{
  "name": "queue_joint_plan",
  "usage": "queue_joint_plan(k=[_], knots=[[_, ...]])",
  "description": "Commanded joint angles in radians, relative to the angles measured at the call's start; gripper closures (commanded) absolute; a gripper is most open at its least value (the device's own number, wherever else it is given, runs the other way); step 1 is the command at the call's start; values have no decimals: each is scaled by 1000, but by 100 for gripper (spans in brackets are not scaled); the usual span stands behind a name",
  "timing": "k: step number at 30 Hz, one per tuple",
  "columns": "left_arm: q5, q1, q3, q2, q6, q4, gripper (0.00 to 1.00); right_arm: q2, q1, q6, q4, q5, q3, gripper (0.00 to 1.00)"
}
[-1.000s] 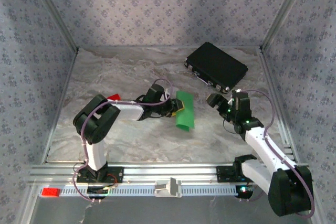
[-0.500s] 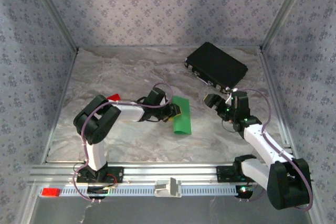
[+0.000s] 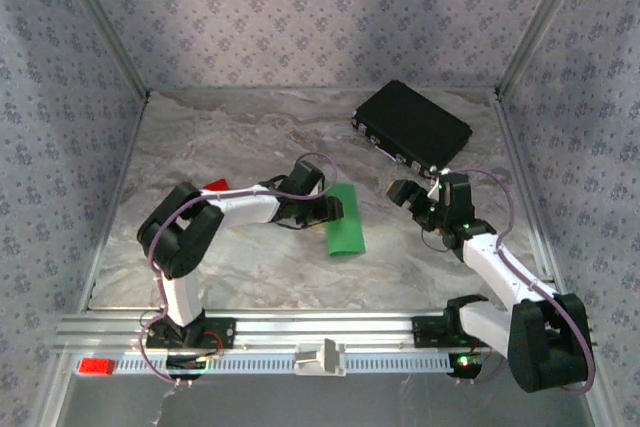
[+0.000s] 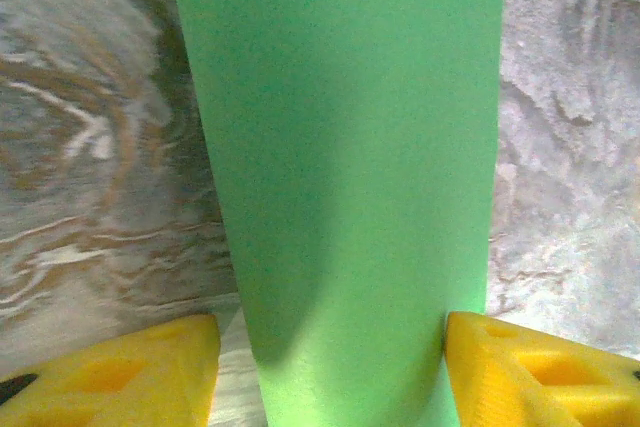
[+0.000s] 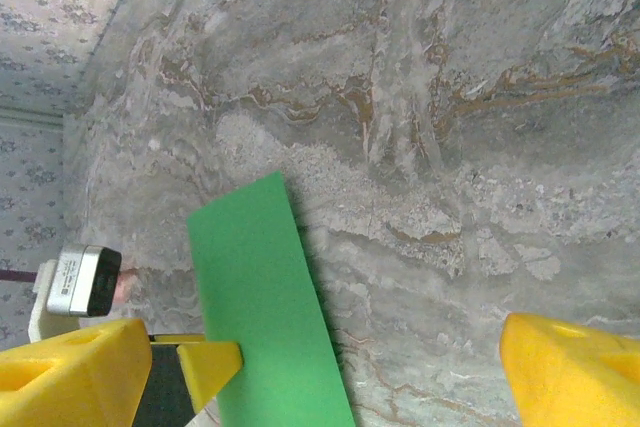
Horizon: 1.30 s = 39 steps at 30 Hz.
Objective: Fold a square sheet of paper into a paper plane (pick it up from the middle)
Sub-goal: Hold the square sheet of paper at the center of the table.
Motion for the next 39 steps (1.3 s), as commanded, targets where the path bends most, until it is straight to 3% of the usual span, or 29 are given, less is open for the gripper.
queue_joint_plan(k=[1, 14, 39], knots=[[-47, -6, 13, -53, 47, -67, 42, 15, 10, -12, 17, -24, 24, 8], [-60, 4, 17, -39, 61, -105, 52, 42, 23, -15, 24, -24, 28, 8], [-37, 12, 93, 78, 77, -210, 51, 36, 25, -18, 2, -18, 35, 7]])
